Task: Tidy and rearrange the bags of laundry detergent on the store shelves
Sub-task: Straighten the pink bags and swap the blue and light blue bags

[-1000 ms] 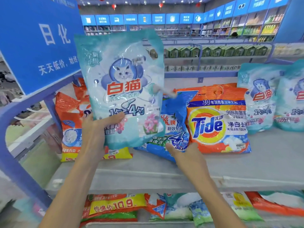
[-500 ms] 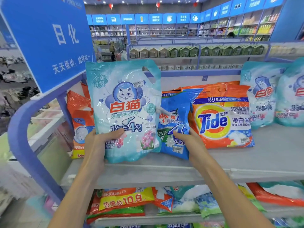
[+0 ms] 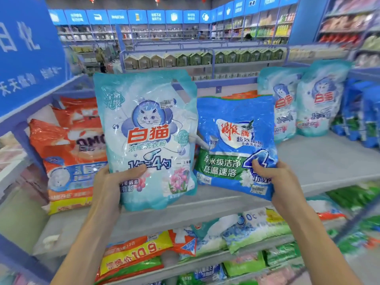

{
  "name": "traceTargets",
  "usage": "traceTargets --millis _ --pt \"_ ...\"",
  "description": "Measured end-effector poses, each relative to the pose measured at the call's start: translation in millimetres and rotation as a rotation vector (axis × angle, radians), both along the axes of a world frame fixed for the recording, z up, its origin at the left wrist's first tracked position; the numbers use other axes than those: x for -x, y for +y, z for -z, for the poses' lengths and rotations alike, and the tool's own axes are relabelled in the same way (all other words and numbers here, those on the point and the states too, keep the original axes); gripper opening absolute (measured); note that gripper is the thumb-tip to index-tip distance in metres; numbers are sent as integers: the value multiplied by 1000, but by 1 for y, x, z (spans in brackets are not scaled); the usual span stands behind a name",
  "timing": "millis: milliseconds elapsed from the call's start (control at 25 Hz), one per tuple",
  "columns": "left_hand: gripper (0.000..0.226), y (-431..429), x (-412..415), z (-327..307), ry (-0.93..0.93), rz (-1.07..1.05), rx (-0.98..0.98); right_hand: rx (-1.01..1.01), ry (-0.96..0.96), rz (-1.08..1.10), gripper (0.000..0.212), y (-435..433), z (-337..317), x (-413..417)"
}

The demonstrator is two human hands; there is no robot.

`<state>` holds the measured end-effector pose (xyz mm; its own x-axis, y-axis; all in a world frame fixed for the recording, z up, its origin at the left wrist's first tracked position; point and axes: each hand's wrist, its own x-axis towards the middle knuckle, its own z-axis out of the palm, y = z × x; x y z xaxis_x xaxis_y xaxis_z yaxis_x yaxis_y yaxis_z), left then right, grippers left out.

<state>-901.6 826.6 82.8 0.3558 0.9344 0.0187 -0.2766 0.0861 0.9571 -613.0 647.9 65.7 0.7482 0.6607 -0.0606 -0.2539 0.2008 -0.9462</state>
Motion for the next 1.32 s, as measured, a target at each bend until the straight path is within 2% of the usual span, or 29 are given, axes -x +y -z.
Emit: traceTargets --millis 200,360,640,840,960,1080,1240,1320 --pt "46 -39 -70 3 -32 54 4 -1 37 29 36 -65 8 -55" --pt "34 -91 -151 2 -75 119 55 -21 71 61 33 -125 12 -123" --pt "61 -149 -269 10 -29 160 91 -17 72 81 48 -196 3 -224" --pt "52 -151 -339 5 -19 141 116 -9 18 136 32 -229 6 -275" --pt "46 -142 -392 4 -29 154 121 10 34 202 40 -233 11 -300" --pt "50 -134 -441 2 -39 168 146 -10 52 189 50 -232 10 -315" --pt "52 -120 -489 8 -11 55 102 -6 54 139 67 -225 14 -339" --pt "47 -115 -500 17 41 -4 92 21 49 111 61 -222 19 -354"
